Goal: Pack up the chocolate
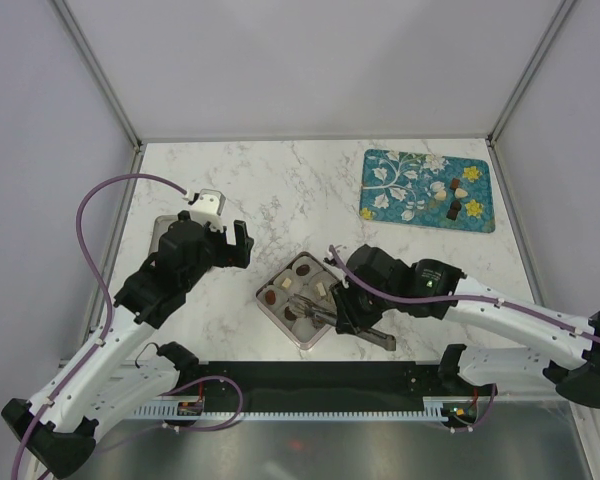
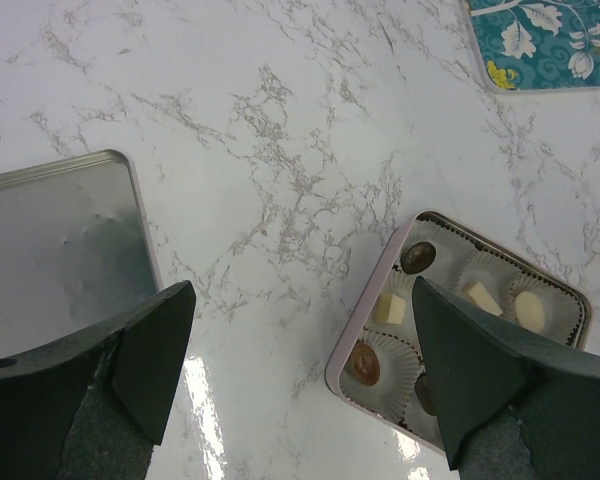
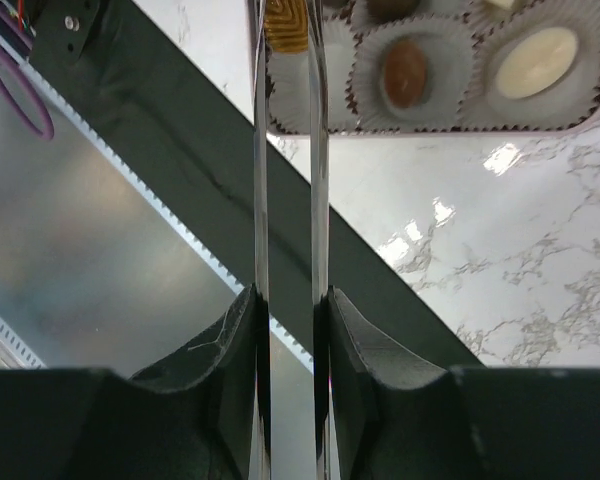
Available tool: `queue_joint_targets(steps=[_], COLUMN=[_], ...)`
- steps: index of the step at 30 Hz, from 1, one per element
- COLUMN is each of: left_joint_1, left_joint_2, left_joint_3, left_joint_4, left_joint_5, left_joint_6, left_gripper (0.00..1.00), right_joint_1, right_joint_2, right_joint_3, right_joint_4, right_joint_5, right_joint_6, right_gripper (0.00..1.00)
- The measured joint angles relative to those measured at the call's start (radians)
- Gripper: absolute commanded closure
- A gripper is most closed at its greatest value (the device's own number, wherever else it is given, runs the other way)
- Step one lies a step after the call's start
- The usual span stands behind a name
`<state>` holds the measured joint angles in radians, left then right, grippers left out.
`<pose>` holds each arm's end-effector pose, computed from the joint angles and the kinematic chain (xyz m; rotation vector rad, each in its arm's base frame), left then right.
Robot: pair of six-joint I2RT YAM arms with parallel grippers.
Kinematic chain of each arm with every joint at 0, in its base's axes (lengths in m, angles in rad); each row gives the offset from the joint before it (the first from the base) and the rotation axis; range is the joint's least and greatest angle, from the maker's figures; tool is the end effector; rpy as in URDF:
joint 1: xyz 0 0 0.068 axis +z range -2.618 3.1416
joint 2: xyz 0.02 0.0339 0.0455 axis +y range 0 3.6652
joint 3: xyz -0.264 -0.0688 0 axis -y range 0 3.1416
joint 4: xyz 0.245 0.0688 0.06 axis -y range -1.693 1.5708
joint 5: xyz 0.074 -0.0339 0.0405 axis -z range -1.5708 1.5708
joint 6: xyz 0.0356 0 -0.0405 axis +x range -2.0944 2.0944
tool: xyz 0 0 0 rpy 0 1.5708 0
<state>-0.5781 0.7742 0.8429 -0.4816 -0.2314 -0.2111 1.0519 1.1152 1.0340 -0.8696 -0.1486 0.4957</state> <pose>0.1477 -0.0866 0.3312 0.2131 1.9716 -0.2848 0.1027 0.1905 0.3016 -0.8035 2.5796 0.7485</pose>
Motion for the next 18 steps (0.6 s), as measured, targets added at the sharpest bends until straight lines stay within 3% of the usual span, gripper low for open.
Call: queue_joint_targets(steps=[7, 18], left_joint_1=[0.0, 0.0], left_joint_2=[0.0, 0.0], left_joint_3=[0.0, 0.0], left_joint_4=[0.0, 0.0], left_joint_5=[-0.001, -0.002], left_joint_6=[0.0, 0.0], left_gripper=[0.03, 0.03], right_joint_1=[0.119, 0.138], right_joint_2=[-0.002, 0.028], right_joint_3=[-0.015, -0.029], right_joint_4=[-0.032, -0.029], right_joint_5=[0.039, 0.083], right_joint_6=[0.064, 0.096], right_gripper=[0.66, 0.62])
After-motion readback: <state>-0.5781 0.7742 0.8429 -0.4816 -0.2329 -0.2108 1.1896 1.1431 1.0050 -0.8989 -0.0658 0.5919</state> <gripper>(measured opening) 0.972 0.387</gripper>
